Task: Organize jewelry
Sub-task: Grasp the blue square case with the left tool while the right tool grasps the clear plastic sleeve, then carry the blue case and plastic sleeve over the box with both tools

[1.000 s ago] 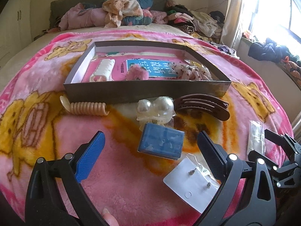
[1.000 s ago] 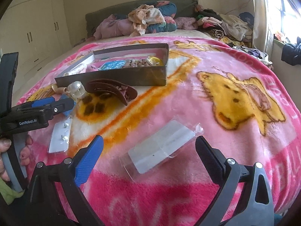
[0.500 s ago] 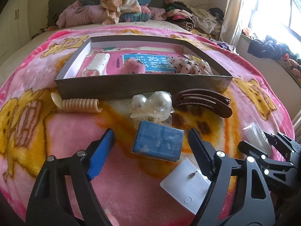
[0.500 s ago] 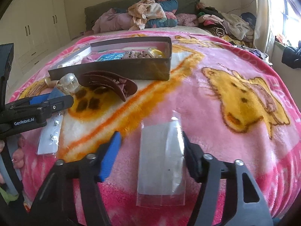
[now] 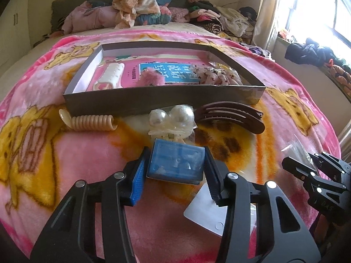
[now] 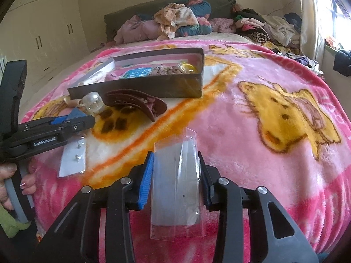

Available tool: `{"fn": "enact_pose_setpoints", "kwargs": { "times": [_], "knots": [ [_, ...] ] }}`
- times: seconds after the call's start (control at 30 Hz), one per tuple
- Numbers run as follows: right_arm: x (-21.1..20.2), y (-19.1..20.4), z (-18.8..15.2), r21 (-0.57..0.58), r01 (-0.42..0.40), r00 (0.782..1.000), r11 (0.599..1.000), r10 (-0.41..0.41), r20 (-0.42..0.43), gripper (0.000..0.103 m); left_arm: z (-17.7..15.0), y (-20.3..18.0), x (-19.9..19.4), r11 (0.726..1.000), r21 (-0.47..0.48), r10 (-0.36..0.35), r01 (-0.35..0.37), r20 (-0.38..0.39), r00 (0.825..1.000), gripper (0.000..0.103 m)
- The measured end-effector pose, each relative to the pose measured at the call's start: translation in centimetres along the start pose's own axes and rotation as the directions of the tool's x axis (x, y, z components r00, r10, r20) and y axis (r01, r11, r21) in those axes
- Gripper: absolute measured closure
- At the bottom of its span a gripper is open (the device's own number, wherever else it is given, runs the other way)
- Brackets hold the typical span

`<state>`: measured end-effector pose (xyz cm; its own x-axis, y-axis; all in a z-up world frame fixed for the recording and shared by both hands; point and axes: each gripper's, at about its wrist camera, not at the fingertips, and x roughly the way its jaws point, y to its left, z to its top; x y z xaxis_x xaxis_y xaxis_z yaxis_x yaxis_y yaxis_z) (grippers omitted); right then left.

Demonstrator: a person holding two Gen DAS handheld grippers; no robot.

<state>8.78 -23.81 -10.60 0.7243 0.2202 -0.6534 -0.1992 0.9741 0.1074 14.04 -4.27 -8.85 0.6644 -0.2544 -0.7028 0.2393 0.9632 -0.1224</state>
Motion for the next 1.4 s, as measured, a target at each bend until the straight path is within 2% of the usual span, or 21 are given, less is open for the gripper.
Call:
{"fn": "enact_pose_setpoints", "kwargs": {
  "times": [0.6,0.93,1.4],
  "knots": [
    [-1.5,1.8,2.7,-0.04,-0.029,0.998,0.999,0.031,0.053,0.068,1.5,1.3,-3.3,0.999,-0.041,-0.013,0.016,0.077,0.997,0.065],
    [-0.8,3.0,4.7,-0.061,-0.052,0.996,0.997,0.057,0.074,0.068,2.3,2.9,-4.2,0.997,-0.072,0.009,-0.001,0.114,0.993,0.065],
    [1.2,3.9,8.0,-0.08,-0.071,0.992,0.994,0.078,0.094,0.068,3.5,4.7,-4.1,0.993,-0.117,0.05,-0.035,0.127,0.991,0.065]
  ]
}}
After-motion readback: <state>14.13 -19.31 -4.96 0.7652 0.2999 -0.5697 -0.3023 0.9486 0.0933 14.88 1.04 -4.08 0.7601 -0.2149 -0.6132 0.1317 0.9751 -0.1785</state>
